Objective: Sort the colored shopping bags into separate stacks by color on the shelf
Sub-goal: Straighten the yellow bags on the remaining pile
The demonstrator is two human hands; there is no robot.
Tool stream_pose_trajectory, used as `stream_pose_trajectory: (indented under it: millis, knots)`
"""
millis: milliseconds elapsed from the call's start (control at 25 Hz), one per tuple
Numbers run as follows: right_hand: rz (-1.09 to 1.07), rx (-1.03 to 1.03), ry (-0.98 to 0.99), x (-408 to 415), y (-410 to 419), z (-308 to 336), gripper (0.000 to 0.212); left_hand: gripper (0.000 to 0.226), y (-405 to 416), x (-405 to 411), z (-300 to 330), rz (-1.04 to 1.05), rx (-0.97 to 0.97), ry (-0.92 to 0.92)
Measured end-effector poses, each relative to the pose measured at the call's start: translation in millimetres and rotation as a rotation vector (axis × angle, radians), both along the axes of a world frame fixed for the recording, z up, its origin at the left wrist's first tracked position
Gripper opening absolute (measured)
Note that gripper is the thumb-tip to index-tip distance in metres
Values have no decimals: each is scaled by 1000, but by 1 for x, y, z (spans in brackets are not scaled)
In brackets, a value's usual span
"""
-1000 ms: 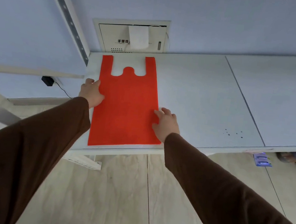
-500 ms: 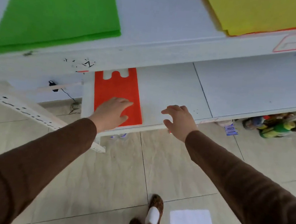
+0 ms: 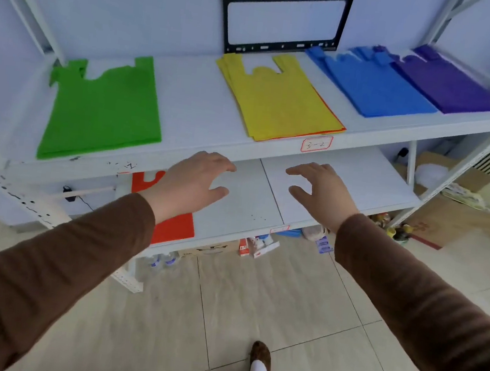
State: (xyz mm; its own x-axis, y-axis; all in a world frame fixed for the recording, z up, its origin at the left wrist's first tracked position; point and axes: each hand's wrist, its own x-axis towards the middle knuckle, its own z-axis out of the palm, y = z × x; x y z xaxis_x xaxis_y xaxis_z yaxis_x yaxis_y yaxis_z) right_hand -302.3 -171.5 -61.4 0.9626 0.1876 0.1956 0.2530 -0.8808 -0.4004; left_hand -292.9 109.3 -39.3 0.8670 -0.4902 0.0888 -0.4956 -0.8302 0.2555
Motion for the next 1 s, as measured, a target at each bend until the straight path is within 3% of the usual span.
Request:
stream_pose_trajectory:
  millis: [240, 480, 600, 760, 1000]
  knots:
    - [-18, 22, -33, 74, -59, 24, 33, 44, -46, 77, 20, 46, -11, -48]
    - [-126, 17, 87, 190, -118, 15, 36, 43, -104, 168, -4, 168, 17, 50]
    - [-122, 13, 179, 231, -122, 10, 39, 44, -122, 193, -15, 254, 25, 127]
    - [-119, 67, 218, 267, -113, 5, 44, 41, -139, 216, -23, 305, 67, 55]
    - [-139, 56, 272, 288, -108, 0, 54, 43, -142, 228, -31, 310, 13, 104]
